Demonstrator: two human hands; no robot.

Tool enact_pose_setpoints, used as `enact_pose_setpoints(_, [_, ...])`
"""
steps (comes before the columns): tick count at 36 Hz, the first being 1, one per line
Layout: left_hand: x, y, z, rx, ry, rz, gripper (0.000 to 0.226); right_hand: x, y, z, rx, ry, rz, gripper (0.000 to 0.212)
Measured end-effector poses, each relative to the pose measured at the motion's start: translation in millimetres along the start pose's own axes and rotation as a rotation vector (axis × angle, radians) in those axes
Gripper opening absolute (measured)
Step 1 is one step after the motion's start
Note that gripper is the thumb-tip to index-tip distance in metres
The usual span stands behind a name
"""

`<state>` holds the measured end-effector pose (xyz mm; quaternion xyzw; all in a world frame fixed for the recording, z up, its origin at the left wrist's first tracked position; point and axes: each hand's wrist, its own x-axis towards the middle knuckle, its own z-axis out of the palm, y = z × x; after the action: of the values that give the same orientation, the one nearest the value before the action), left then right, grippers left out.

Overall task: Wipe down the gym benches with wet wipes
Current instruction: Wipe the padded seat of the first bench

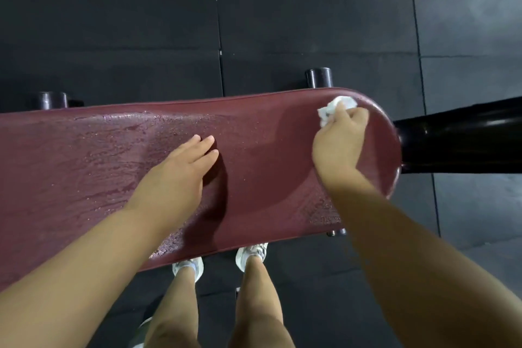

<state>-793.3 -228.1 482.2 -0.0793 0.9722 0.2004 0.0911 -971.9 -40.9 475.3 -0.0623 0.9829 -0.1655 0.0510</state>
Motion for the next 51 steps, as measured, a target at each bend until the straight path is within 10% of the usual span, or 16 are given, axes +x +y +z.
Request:
enact_pose_setpoints(7, [-14,-21,-7,-0.039,0.011,-0.174,0.055,-29,-42,23,-0.122,-0.429,-1.013,0.023])
enact_pose_setpoints(15, [-16,-31,-5,-0.079,-0.095,-0.264,0.067,4,-53,26,0.057,-0.030,-0.049,0.025])
enact_pose_setpoints(23, [-18,-35,-16,-0.124,-0.106,-0.231,0.066,-31,-81,31,-0.006,-0.496,-0.875,0.019])
enact_pose_setpoints(30, [-21,-38,-6,-0.113,-0.111,-0.175,0.070,-11,-43,21,0.034,-0.042,0.011,0.034])
enact_pose_setpoints(33, [-21,-37,-1,-0.140,-0.054,-0.171,0.068,-65,-66,35,0.099,-0.251,-0.043,0.042])
enact_pose_setpoints(38, [-20,-42,-4,-0.112,-0.048,-0.151,0.064,-111,-64,36,0.068,-0.584,-0.643,0.037])
enact_pose_setpoints(46, [-21,-39,-13,-0.144,-0.152,-0.198,0.064,-88,-37,22,0.037,-0.030,0.198,0.030])
enact_pose_setpoints(51, [-19,-35,-12,-0.124,-0.190,-0.227,0.065,-166,-76,41,0.105,-0.505,-0.278,0.019])
